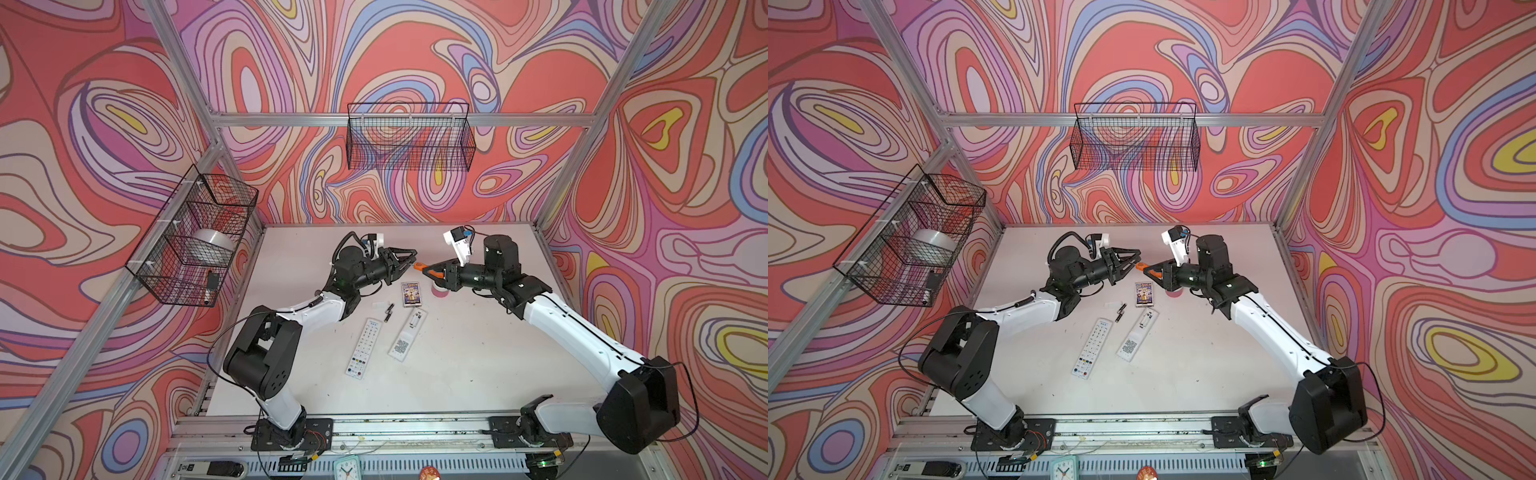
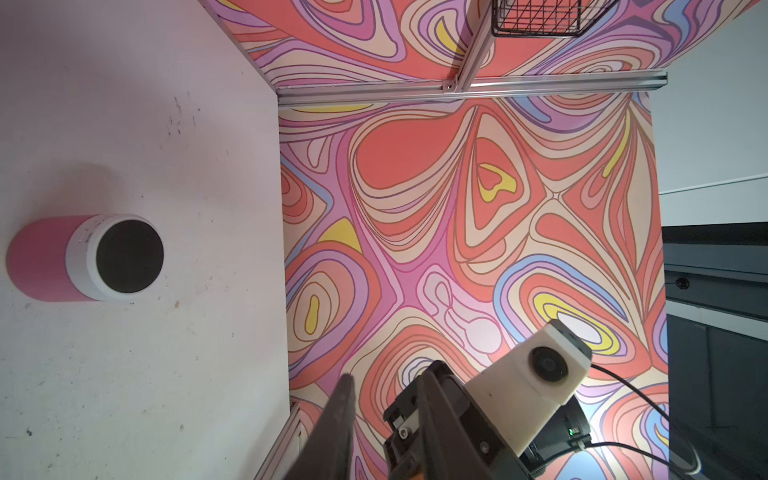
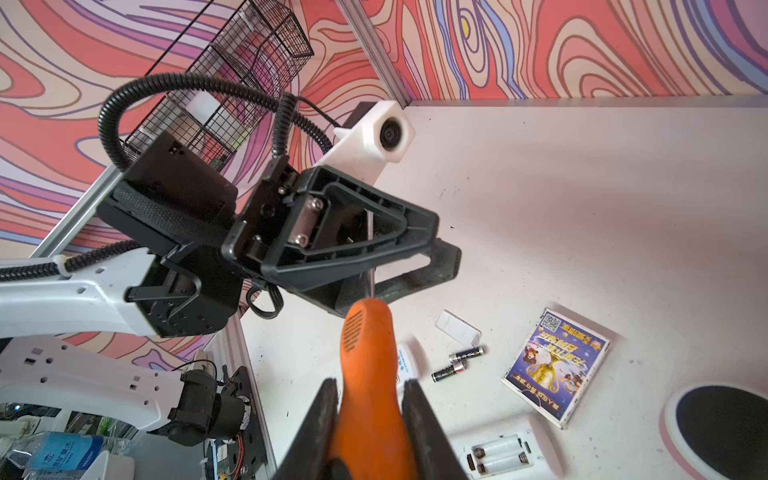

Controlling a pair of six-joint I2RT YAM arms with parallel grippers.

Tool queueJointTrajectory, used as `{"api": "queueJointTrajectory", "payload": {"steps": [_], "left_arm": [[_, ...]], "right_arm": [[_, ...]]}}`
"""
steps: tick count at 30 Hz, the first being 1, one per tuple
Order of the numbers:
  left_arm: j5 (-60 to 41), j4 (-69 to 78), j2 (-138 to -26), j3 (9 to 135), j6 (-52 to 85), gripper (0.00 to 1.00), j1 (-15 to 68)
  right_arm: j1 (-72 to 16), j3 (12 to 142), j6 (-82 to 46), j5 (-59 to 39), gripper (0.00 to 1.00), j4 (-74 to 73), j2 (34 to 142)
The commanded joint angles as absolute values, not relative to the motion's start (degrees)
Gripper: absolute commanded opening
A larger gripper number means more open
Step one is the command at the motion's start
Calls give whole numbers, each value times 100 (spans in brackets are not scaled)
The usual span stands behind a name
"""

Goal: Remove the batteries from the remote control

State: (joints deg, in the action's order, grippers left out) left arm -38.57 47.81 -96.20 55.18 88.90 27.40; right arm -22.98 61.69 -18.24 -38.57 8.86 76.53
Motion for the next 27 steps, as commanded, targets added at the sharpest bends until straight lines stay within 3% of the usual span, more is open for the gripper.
{"api": "queueJointTrajectory", "payload": {"steps": [1,3,5,12,16,19,23,27], "left_arm": [[-3780,5193,-9598,5547,8930,13,2720],[-3792,5211,-9590,5529,8930,8,2672],[-3792,5204,-9553,5481,8895,5,2622],[-4091,3477,-9039,5565,7932,3,2374],[-4265,1521,-8708,5883,6882,2,2103],[-4175,-1291,-8703,6823,5165,2,1842],[-3172,-4781,-9273,8524,2792,2,1562],[-1651,-6936,-10385,10055,1258,2,1508]], "right_arm": [[-2396,6110,-1902,-3980,0,888,7611],[-2397,6111,-1940,-3942,4,888,7626],[-2399,6117,-1971,-3872,22,916,7633],[-2395,6254,-1787,-3735,56,1263,7530],[-2399,6258,-1637,-3634,66,1495,7436],[-2396,6232,-1539,-3576,70,1663,7396],[-2394,6197,-1476,-3542,73,1780,7373],[-2399,6231,-1424,-3563,75,1851,7409]]}}
